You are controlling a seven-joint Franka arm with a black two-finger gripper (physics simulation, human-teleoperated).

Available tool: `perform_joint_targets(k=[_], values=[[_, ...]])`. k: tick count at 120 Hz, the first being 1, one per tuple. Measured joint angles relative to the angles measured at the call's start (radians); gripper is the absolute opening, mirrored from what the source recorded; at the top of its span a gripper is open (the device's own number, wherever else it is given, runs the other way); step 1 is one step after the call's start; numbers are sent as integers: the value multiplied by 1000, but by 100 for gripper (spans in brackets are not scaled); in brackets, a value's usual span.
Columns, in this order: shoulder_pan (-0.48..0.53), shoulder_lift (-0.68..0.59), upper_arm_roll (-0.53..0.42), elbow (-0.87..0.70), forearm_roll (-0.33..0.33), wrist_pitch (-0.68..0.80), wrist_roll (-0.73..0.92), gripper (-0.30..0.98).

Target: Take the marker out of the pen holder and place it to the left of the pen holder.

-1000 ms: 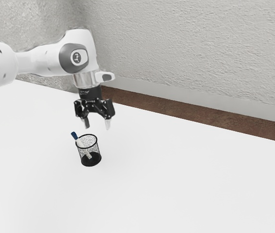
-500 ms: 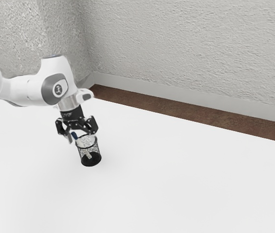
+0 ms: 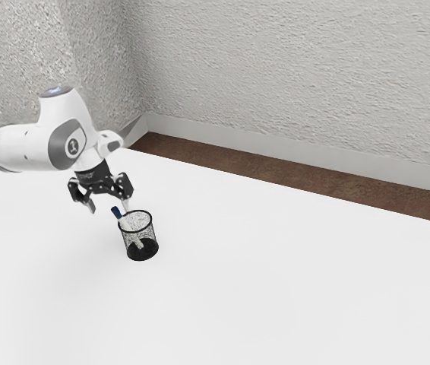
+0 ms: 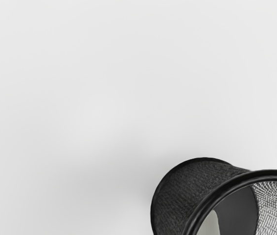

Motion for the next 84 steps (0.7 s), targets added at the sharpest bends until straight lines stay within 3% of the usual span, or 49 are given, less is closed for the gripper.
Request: perform_joint_targets(k=[45, 84], values=[[-3, -18, -15, -7, -4, -41, 5, 58], [-4, -14, -23, 2, -5, -59, 8, 39]])
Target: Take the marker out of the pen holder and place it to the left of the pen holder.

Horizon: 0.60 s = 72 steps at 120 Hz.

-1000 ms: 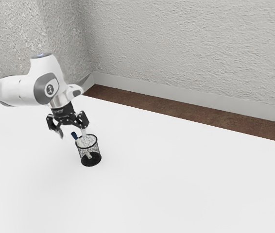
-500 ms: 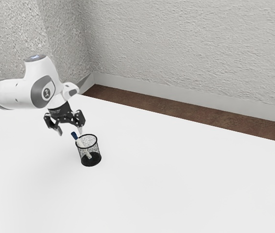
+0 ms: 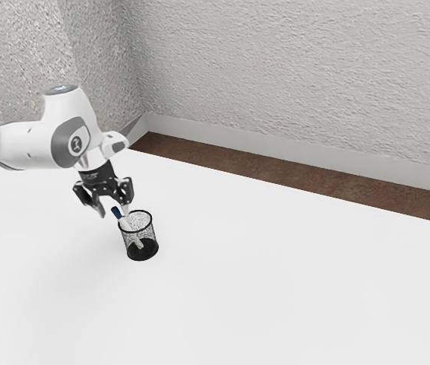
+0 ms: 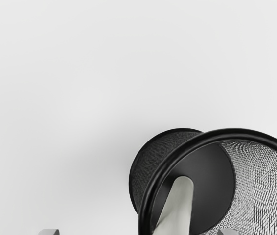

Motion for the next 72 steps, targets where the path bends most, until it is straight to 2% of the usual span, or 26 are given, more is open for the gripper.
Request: perform_joint_targets(k=[41, 72], values=[[0, 4, -6, 15, 1, 0, 2, 29], [-1, -3, -44, 11, -13, -7, 2, 25]])
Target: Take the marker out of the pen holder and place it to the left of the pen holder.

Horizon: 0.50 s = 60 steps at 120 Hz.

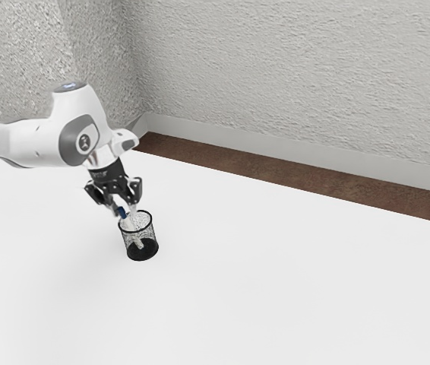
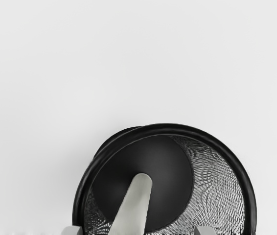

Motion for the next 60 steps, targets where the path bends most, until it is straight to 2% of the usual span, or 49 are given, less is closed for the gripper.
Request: perform_joint_targets(k=[9, 60], values=[[0, -2, -2, -1, -9, -6, 0, 25], [0, -1, -5, 4, -19, -8, -2, 4]])
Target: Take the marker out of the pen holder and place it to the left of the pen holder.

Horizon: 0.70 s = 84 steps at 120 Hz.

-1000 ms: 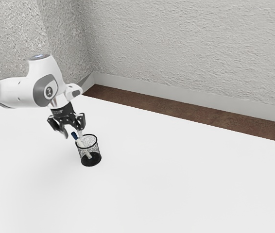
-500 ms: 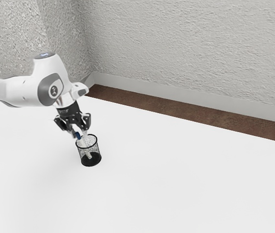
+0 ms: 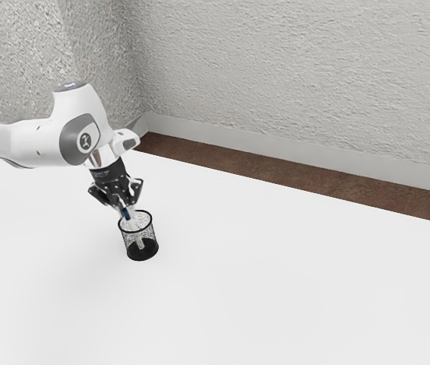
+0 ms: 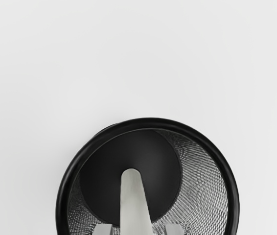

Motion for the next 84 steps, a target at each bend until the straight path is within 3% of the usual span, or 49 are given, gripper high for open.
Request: perform_joint_targets(k=[33, 84], values=[[0, -10, -1, 0, 9, -5, -8, -3], [-2, -135, 26, 59, 22, -90, -22, -5]])
